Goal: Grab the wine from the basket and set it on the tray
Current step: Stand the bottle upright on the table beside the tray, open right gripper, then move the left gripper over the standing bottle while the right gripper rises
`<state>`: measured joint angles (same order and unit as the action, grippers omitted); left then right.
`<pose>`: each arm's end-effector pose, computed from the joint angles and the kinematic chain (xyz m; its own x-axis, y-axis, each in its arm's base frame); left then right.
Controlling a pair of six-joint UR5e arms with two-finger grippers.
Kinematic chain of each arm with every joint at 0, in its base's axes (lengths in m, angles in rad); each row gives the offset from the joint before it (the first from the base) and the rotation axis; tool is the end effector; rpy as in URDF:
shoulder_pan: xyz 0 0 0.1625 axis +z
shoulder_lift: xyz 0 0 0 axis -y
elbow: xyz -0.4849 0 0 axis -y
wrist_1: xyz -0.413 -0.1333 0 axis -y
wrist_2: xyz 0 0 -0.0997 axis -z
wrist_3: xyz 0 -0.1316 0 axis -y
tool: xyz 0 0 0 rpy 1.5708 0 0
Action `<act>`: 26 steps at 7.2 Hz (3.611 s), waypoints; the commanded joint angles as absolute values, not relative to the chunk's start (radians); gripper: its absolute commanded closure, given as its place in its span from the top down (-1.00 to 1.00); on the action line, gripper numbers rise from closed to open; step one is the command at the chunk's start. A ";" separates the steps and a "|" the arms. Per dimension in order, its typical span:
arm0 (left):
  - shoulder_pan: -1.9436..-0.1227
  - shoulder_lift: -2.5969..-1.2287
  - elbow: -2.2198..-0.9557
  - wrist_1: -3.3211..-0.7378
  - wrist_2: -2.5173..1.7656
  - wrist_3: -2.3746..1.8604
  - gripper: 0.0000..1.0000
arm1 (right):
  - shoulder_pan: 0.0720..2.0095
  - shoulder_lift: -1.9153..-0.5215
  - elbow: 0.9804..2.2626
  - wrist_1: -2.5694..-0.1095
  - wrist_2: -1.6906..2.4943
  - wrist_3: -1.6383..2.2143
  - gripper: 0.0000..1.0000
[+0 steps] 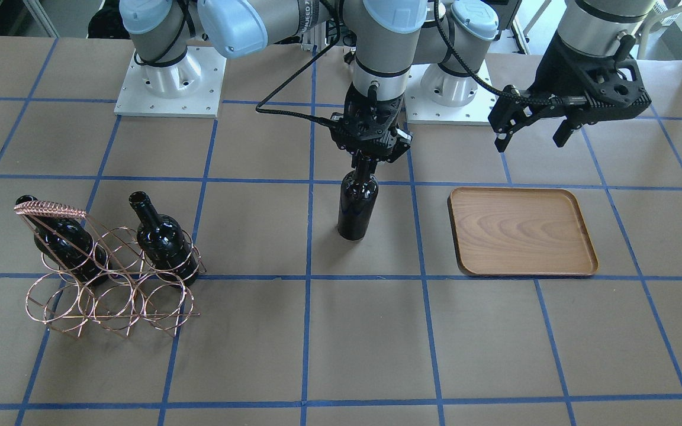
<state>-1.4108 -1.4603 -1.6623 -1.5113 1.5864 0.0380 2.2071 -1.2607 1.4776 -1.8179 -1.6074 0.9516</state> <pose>-0.0548 -0.4841 0.5289 -0.9922 -0.1230 -0.0185 -0.1212 0.9896 -0.0778 0.4925 -0.4504 0.4070 -0.9506 0.3105 -0.0034 0.3104 0.9494 -0.0473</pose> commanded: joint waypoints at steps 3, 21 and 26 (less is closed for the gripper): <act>-1.414 -1.460 -1.660 -1.511 1.588 0.037 1.00 | 2.125 -1.310 1.415 -1.790 -1.604 0.770 1.00; -1.884 -1.664 -1.733 -1.397 1.543 -0.124 0.63 | 1.628 -1.591 1.506 -1.459 -1.608 -0.012 -0.34; -1.882 -1.681 -1.733 -1.413 1.512 -0.118 0.19 | 1.628 -1.603 1.506 -1.395 -1.611 -0.008 -1.00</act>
<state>-1.8823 -1.6798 -1.7334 -1.4078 1.5129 -0.1188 1.6284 -1.5957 1.5064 -1.4406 -1.6100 -0.0093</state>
